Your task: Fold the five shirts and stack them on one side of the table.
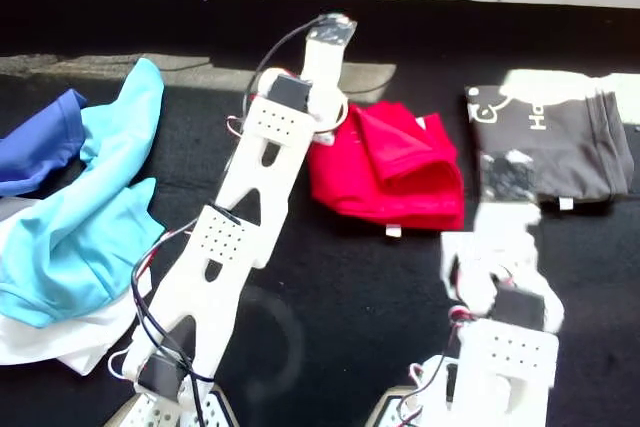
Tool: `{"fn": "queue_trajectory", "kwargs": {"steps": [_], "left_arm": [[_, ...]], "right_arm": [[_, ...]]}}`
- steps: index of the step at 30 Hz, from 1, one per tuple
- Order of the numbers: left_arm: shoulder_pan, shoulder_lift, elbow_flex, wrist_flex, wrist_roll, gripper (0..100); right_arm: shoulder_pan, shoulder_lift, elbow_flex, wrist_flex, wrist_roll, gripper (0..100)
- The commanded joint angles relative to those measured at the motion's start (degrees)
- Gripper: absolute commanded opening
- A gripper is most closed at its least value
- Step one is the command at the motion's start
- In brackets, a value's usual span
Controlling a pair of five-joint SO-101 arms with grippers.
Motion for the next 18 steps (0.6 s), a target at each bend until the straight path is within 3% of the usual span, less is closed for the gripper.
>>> {"fn": "queue_trajectory", "kwargs": {"steps": [1,9,18], "left_arm": [[-2.68,-8.22,-2.59,8.18,0.35,1],[-9.19,-15.78,4.26,9.76,0.53,1],[-13.93,-44.62,47.25,9.32,0.18,1]], "right_arm": [[-6.99,13.32,-8.84,-2.51,-1.05,9.4],[-11.91,48.22,-31.69,-3.56,-0.7,9.4],[-11.74,71.52,-57.98,-3.3,-0.79,9.4]]}}
